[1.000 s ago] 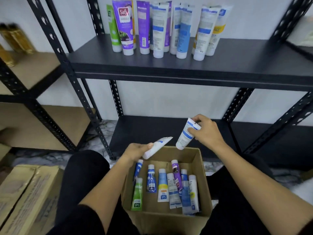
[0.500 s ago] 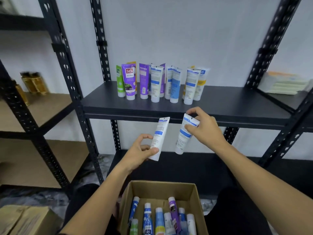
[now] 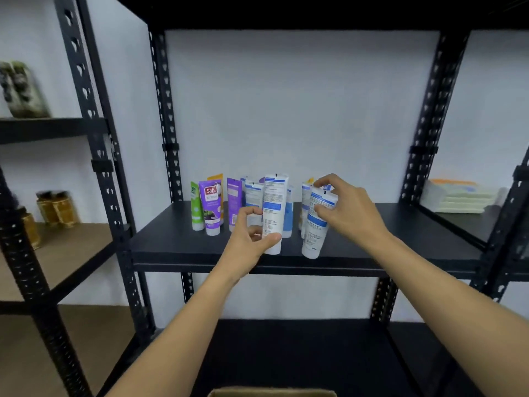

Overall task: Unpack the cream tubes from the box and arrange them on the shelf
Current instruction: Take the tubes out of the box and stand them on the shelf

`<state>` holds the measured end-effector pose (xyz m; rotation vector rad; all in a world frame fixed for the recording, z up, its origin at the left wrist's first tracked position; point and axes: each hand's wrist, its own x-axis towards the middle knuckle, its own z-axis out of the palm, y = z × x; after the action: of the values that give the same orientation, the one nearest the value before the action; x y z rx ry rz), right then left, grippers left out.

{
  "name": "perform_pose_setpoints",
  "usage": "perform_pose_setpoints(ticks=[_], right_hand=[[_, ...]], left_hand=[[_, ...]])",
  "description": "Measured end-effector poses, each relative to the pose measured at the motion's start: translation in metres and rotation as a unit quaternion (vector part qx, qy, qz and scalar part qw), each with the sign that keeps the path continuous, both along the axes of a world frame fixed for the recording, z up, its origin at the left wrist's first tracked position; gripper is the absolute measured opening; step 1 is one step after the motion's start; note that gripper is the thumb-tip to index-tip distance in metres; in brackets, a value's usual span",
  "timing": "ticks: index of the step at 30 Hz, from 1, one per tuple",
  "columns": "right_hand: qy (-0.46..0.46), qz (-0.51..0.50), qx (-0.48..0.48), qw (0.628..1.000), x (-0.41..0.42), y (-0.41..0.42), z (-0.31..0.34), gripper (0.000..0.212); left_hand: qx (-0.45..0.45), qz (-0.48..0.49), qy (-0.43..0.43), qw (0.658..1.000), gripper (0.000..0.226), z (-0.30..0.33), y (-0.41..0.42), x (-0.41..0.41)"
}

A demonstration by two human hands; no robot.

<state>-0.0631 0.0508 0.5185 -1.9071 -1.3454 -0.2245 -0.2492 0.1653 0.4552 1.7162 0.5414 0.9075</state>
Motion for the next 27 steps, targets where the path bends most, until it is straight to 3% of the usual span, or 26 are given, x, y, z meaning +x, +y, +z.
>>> perform_pose_setpoints(ticks=[6, 13, 27], right_hand=[[-0.013, -0.059, 0.014, 0.998, 0.046, -0.007, 0.027, 0.036], [-0.026, -0.118, 0.005, 0.993, 0.100, -0.014, 0.033, 0.036], [-0.013, -0.134, -0.007, 0.991, 0.158, -0.003, 0.007, 0.034]], left_hand=[[0.027, -0.002, -0.035, 0.999, 0.058, 0.014, -0.005, 0.066], [0.041, 0.010, -0.018, 0.999, 0.062, -0.005, -0.023, 0.151], [0.130, 0.098, 0.022, 0.986, 0.064, -0.042, -0.011, 0.231]])
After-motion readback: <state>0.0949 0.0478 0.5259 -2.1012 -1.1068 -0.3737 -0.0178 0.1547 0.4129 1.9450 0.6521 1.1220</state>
